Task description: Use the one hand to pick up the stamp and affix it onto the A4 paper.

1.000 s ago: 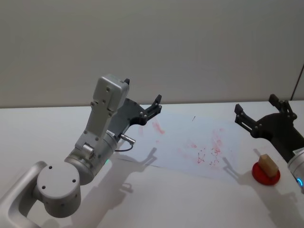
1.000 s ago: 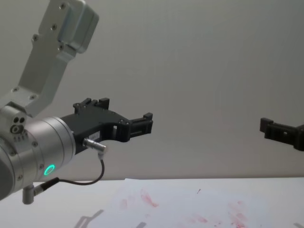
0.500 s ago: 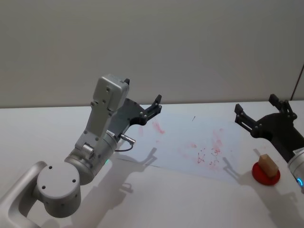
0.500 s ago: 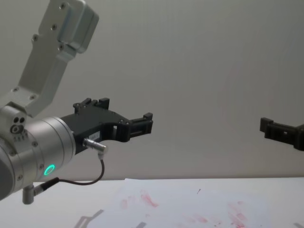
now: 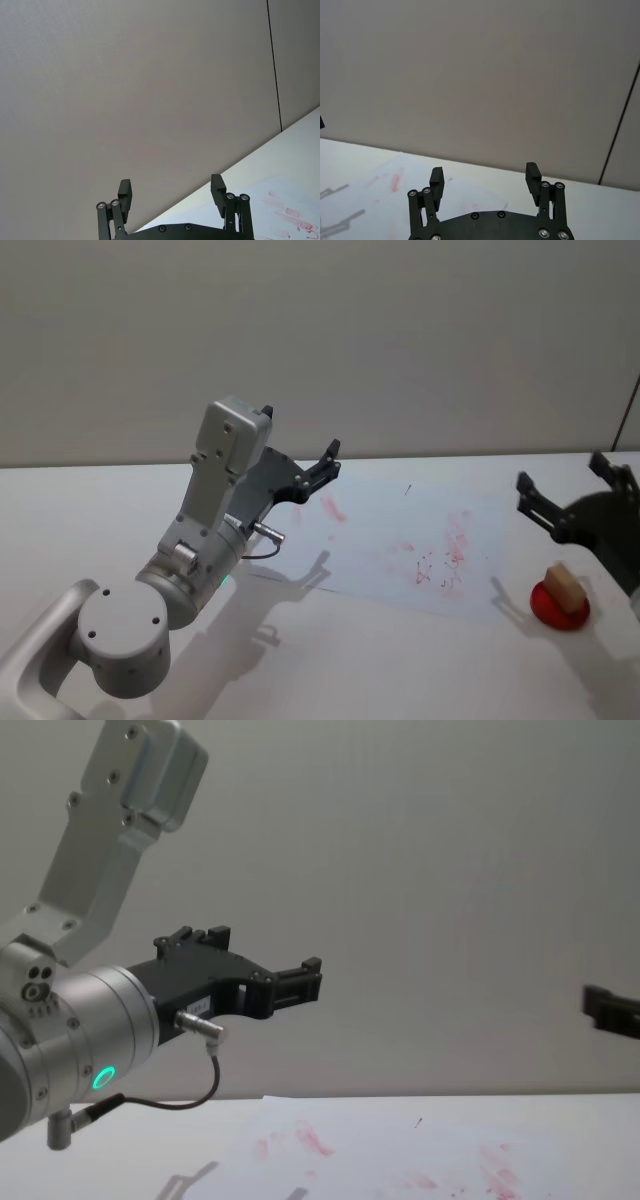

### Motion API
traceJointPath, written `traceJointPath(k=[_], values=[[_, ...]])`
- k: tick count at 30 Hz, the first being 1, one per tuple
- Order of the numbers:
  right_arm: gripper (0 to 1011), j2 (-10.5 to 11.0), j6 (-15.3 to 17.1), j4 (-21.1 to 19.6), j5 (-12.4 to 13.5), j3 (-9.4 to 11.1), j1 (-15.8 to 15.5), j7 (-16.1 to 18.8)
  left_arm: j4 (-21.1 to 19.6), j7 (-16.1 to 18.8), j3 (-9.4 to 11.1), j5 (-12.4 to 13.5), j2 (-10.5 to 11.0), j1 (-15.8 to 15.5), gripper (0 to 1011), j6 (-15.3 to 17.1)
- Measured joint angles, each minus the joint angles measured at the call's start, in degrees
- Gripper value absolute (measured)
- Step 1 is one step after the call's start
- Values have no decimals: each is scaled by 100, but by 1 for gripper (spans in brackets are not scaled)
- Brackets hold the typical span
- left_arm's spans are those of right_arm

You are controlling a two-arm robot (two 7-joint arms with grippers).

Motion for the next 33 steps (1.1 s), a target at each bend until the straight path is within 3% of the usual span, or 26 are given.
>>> traceJointPath(k=[14,21,33], values=[[1001,619,463,-371,236,351,-741,-313,0,0,0,0,0,0,1001,0],[1001,739,747,-425,228,389,-878,-233,0,0,0,0,0,0,1001,0],[1001,761,1247,-367,20,340,-873,-8,0,0,0,0,0,0,1001,0]])
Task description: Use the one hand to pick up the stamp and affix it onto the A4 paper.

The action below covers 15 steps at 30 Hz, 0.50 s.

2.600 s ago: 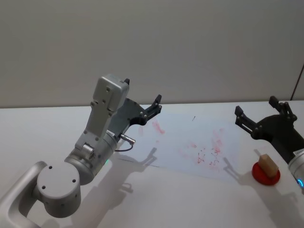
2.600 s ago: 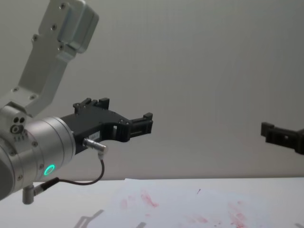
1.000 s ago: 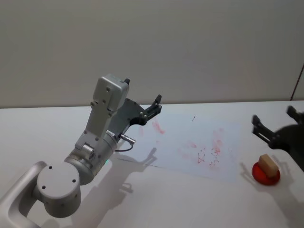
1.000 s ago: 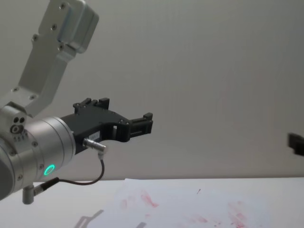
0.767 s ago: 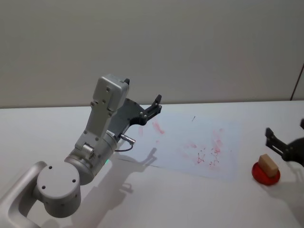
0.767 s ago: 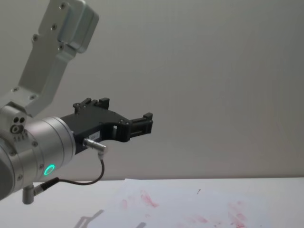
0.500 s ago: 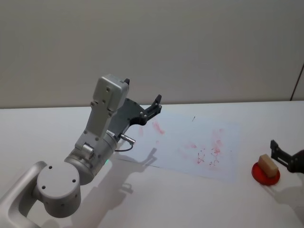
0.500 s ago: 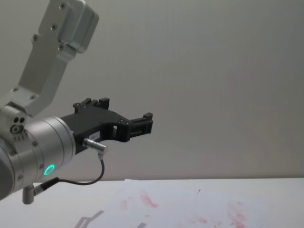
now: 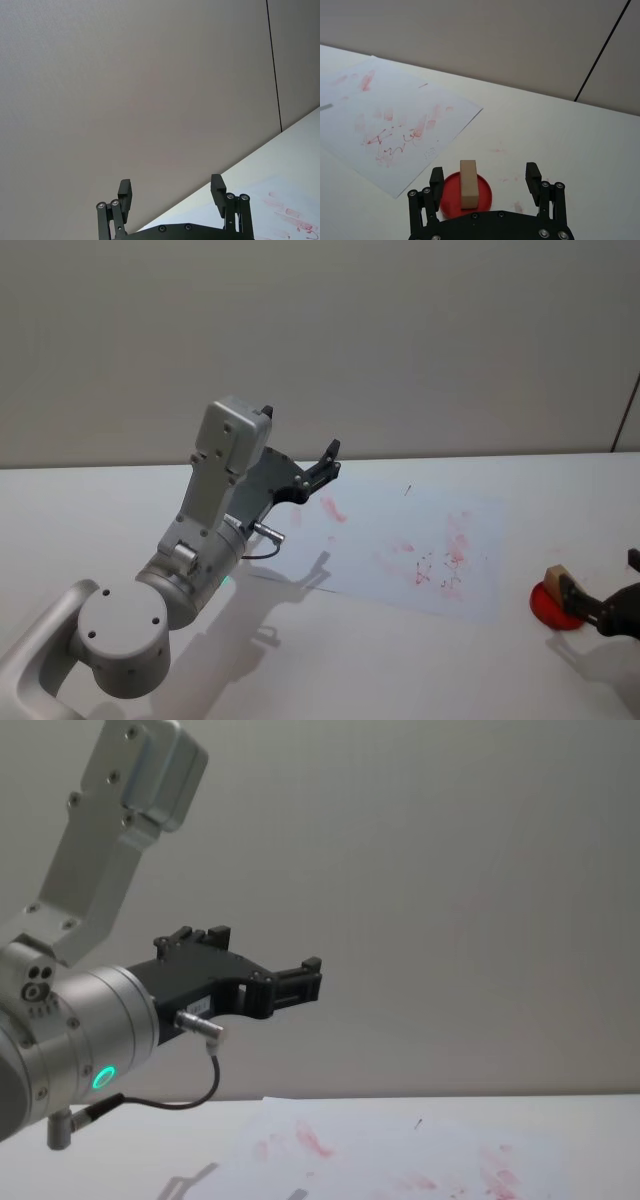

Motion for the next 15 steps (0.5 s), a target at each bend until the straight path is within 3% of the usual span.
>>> traceJointPath(k=[15], values=[[1001,-178,410,250,-307,-115,236,120,0,0,0,0,0,0,1001,0]])
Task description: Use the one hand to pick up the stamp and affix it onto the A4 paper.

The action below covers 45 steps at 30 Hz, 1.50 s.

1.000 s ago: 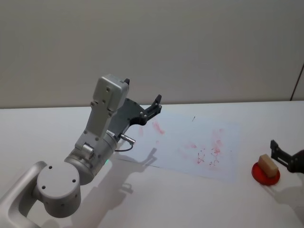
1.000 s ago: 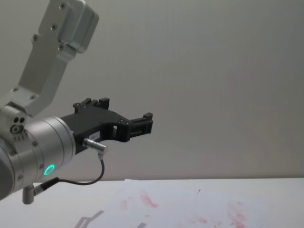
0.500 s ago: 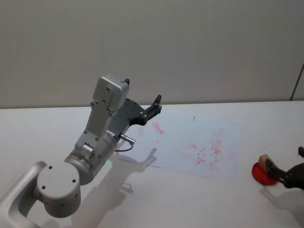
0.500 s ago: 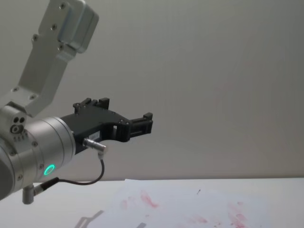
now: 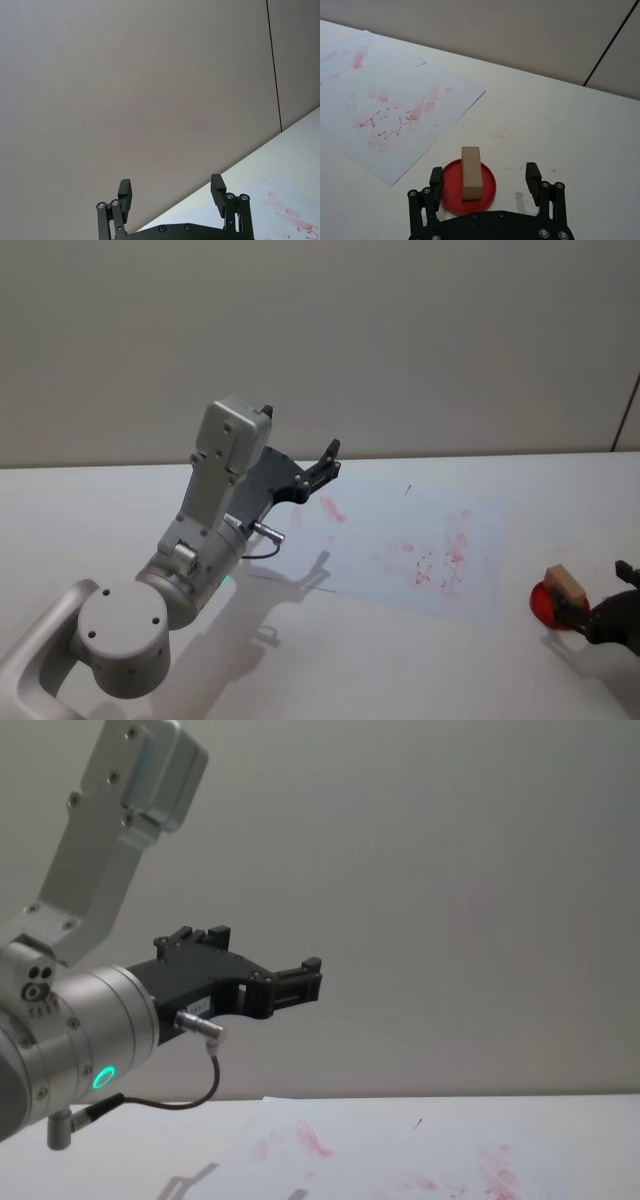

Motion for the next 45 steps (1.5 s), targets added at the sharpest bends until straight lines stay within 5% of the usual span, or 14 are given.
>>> traceJointPath(k=[11,24,35,45], values=[[995,-196,175,275,-205,-107,259,178,0,0,0,0,0,0,1001,0],[663,-291,259,406,-307,-159,388,267,0,0,0,0,0,0,1001,0],[283,-320,281,448,-336,-175,425,295,0,0,0,0,0,0,1001,0],[216,-327,255,457,-358,-178,438,327,0,0,0,0,0,0,1001,0]])
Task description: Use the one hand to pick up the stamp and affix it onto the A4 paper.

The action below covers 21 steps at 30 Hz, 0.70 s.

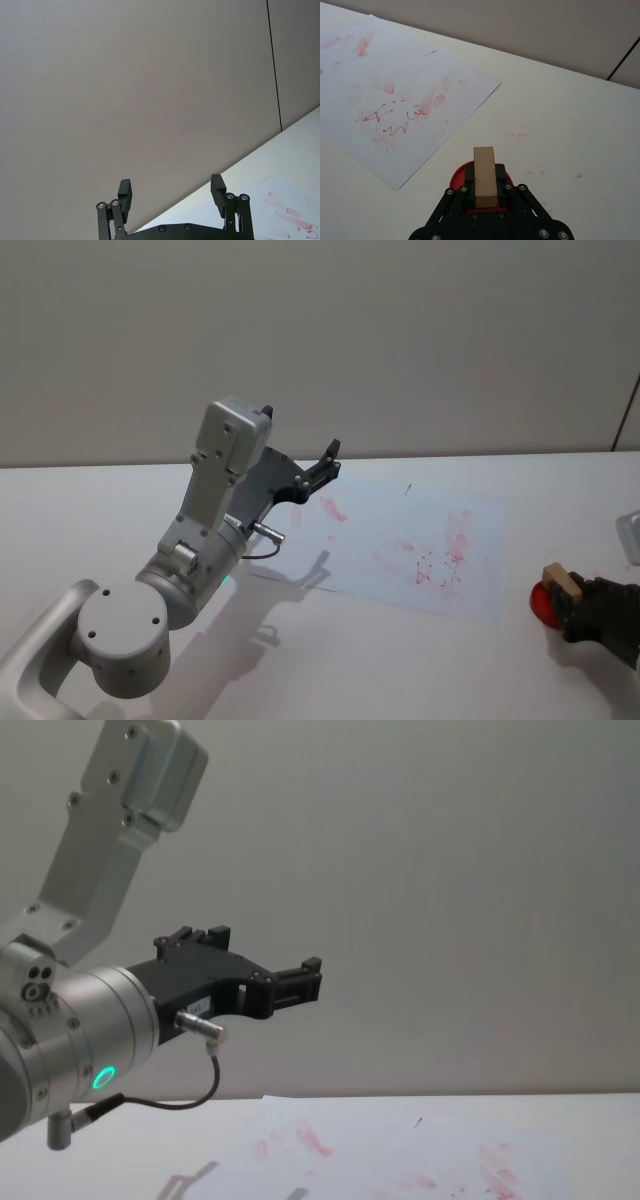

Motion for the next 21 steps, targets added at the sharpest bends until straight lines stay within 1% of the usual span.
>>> traceJointPath(k=[8,11,12,14,17,21], values=[[216,-18,-240,-78,-40,-4,68,157,0,0,0,0,0,0,1001,0],[216,-78,-388,-138,-42,-29,154,280,0,0,0,0,0,0,1001,0],[216,-78,-388,-138,-42,-29,154,280,0,0,0,0,0,0,1001,0],[216,-165,-493,-171,-41,-70,259,390,0,0,0,0,0,0,1001,0],[216,-255,-564,-176,-41,-114,353,496,0,0,0,0,0,0,1001,0],[216,-493,-631,-94,-110,-252,591,708,0,0,0,0,0,0,1001,0]])
